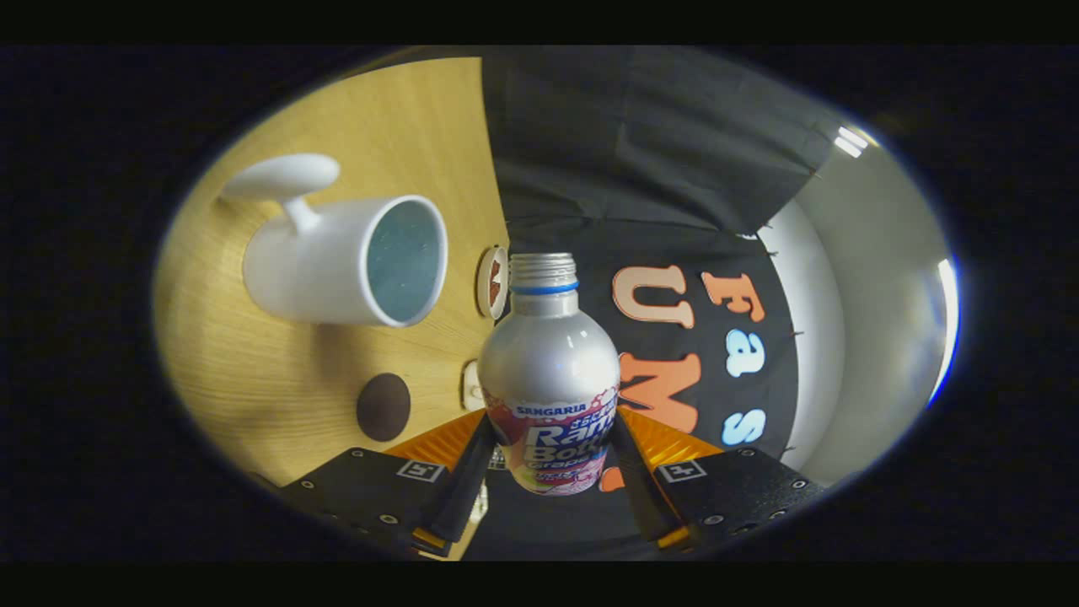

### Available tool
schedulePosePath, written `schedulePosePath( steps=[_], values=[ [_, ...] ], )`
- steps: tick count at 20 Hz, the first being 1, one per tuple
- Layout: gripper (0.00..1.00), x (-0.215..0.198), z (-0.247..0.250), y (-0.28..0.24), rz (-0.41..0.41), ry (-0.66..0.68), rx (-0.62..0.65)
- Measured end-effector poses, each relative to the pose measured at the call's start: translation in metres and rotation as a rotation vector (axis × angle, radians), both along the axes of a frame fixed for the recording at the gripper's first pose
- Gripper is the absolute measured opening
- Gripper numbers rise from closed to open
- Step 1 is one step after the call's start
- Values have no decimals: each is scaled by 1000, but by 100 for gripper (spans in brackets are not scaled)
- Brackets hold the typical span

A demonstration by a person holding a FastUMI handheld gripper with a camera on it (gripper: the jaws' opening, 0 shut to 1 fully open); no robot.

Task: Take the bottle from table, then pour the juice into the cup, finally place the bottle on the coaster

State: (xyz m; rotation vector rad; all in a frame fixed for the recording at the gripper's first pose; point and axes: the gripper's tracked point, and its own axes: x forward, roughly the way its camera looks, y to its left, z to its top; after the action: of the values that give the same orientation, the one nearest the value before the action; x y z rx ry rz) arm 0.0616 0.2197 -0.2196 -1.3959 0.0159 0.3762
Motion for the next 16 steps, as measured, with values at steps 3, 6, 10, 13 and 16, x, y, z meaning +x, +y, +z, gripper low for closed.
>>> schedulePosePath(
  steps=[3, 6, 10, 13, 16],
  values=[
    [77, 14, 4, -5, -72, 96, 199],
    [77, 30, 14, -22, -162, 148, 365],
    [77, 39, 8, -32, -251, 298, 637],
    [77, 47, 12, -36, -290, 360, 816],
    [77, 54, 10, -34, -309, 409, 962]
  ],
)
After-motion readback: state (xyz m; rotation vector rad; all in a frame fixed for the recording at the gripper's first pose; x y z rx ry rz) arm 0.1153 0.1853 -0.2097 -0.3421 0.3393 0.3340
